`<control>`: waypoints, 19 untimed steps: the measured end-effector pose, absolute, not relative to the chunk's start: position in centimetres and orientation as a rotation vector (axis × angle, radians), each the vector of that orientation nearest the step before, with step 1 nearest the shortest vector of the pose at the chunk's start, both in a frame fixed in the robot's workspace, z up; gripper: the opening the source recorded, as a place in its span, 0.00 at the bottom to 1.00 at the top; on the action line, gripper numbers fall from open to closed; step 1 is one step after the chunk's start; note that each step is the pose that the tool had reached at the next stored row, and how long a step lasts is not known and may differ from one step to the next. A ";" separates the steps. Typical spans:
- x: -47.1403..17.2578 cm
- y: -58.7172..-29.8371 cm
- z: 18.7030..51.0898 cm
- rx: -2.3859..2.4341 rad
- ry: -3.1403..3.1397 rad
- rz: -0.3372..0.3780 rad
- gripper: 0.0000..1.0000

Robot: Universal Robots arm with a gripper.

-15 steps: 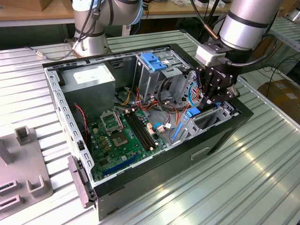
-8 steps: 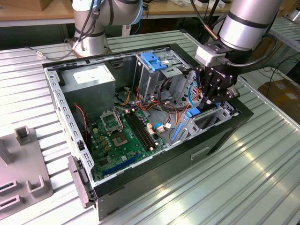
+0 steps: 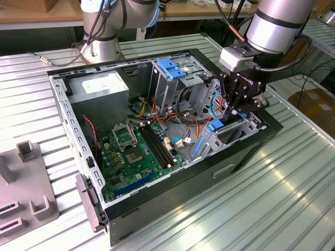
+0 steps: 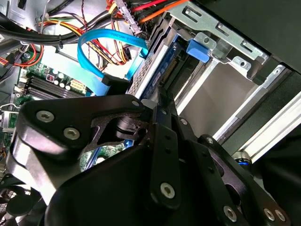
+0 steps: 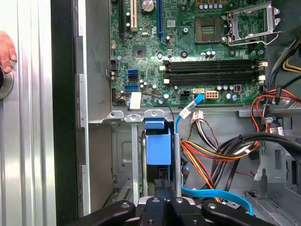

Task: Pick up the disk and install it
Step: 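Insert the disk into the insertion slot, then insert the first disk wire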

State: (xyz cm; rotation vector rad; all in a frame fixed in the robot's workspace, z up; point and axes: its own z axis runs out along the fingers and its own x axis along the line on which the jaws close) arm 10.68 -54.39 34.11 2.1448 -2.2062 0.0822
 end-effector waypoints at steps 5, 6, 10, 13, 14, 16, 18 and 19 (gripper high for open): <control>10.7 -54.4 34.1 2.145 -2.206 0.082 0.11; 10.7 -54.4 34.1 2.145 -2.206 0.082 0.11; 10.7 -54.4 34.1 2.145 -2.206 0.082 0.11; 10.7 -54.4 34.4 2.146 -2.205 0.082 0.11; 10.7 -54.4 34.4 2.147 -2.204 0.082 0.11; 10.7 -54.4 34.6 2.149 -2.202 0.082 0.11; 10.7 -54.4 34.8 2.151 -2.201 0.082 0.11; 10.7 -54.4 34.8 2.151 -2.201 0.082 0.11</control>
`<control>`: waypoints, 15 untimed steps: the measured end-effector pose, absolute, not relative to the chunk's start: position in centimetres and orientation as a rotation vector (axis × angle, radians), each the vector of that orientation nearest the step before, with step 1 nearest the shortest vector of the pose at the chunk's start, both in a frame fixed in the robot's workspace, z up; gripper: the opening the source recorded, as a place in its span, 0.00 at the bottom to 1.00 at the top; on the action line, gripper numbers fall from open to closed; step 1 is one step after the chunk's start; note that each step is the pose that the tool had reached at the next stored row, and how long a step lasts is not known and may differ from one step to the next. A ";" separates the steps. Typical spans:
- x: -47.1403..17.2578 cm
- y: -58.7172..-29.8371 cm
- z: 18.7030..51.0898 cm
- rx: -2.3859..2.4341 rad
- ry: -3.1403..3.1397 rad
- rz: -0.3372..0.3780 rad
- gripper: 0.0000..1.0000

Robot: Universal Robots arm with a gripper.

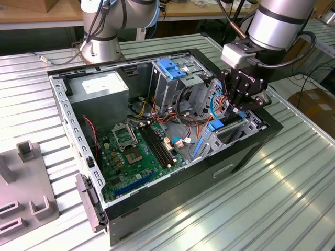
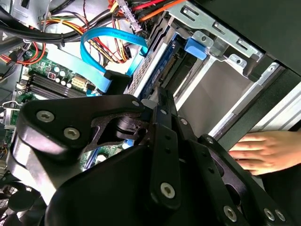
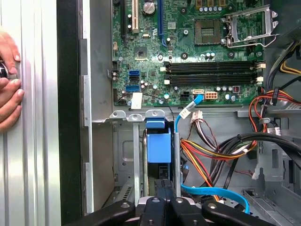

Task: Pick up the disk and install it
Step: 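Insert the first disk wire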

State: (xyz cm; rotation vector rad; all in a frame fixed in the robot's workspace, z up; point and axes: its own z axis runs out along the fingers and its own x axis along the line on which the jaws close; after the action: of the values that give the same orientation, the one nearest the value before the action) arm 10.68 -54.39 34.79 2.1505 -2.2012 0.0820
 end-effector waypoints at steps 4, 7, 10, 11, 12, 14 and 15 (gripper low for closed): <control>10.7 -54.4 34.8 2.174 -2.179 0.083 0.11; 10.7 -54.4 34.8 2.235 -2.118 0.086 0.11; 11.1 -54.4 34.8 2.280 -2.073 0.085 0.11; 11.2 -54.4 34.8 2.289 -2.069 0.081 0.11; 11.3 -54.4 34.8 2.298 -2.064 0.076 0.11; 11.4 -54.4 35.5 2.305 -2.058 0.072 0.11; 11.4 -54.4 35.9 2.306 -2.057 0.072 0.11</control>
State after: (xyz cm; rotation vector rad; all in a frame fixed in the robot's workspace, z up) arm 11.37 -54.39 35.95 2.3061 -2.0574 0.0716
